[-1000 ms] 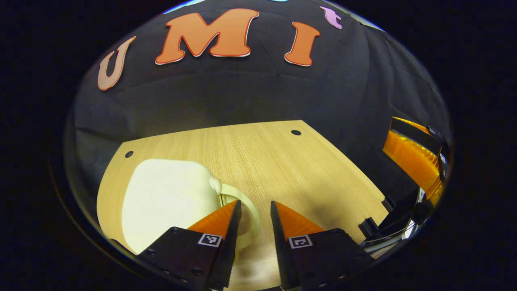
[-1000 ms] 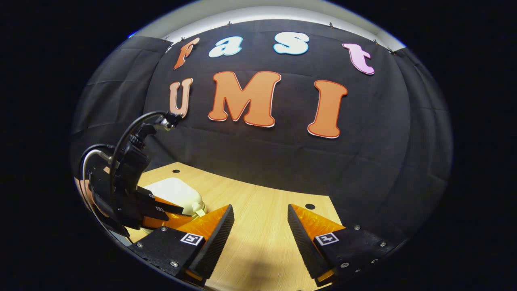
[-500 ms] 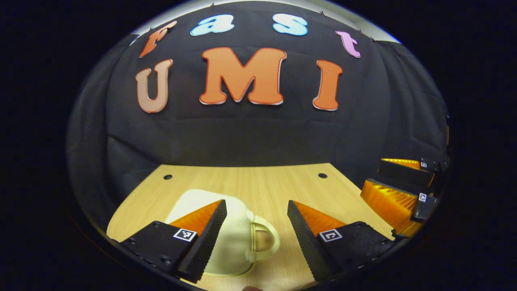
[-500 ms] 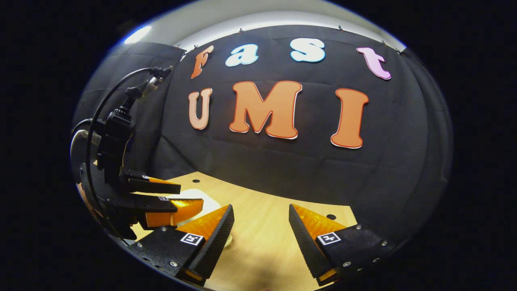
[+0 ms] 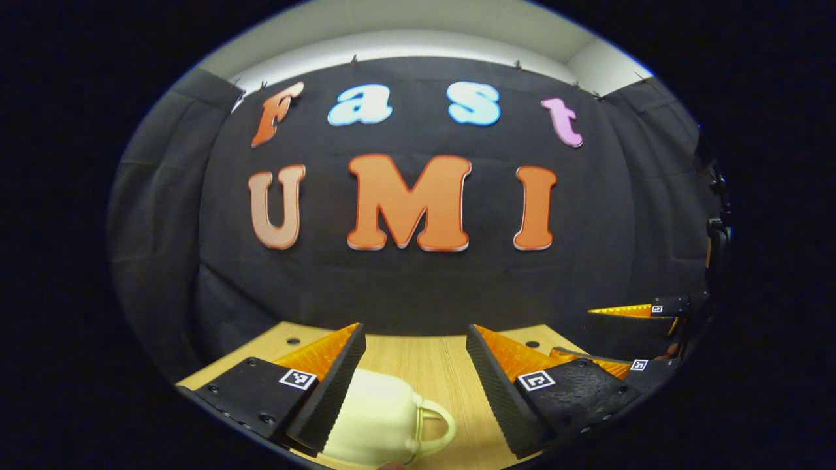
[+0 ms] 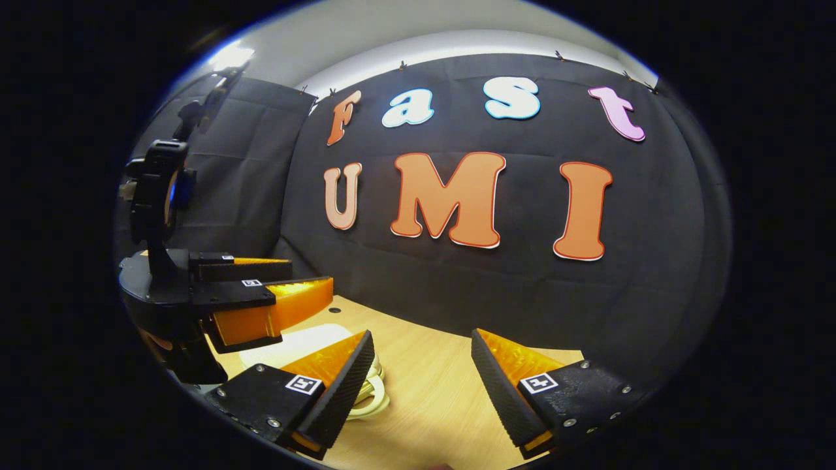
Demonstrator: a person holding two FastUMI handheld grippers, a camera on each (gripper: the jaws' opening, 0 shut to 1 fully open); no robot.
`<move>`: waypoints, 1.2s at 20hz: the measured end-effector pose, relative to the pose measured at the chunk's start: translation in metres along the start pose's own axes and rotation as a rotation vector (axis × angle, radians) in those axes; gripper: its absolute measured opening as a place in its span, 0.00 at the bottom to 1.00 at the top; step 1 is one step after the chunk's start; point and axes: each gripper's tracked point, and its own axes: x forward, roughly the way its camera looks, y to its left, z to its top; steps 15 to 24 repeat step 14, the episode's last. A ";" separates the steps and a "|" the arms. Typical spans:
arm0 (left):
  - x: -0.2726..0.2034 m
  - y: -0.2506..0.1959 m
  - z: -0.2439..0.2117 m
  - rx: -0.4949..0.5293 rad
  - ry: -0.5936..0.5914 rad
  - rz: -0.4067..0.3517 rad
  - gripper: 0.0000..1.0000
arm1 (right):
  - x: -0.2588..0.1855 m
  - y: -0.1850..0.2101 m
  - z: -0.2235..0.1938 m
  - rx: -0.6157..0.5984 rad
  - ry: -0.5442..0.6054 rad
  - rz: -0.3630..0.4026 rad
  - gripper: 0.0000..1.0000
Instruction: First open the suitcase, pack the skin care products into it, and then close the suitcase.
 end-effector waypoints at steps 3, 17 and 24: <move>-0.006 -0.008 -0.007 0.015 -0.012 -0.018 0.94 | 0.001 -0.007 0.002 -0.008 -0.011 -0.010 0.96; 0.002 -0.022 -0.018 0.049 0.018 -0.024 1.00 | -0.002 -0.021 0.007 0.000 -0.040 -0.043 0.95; 0.002 -0.022 -0.018 0.049 0.018 -0.024 1.00 | -0.002 -0.021 0.007 0.000 -0.040 -0.043 0.95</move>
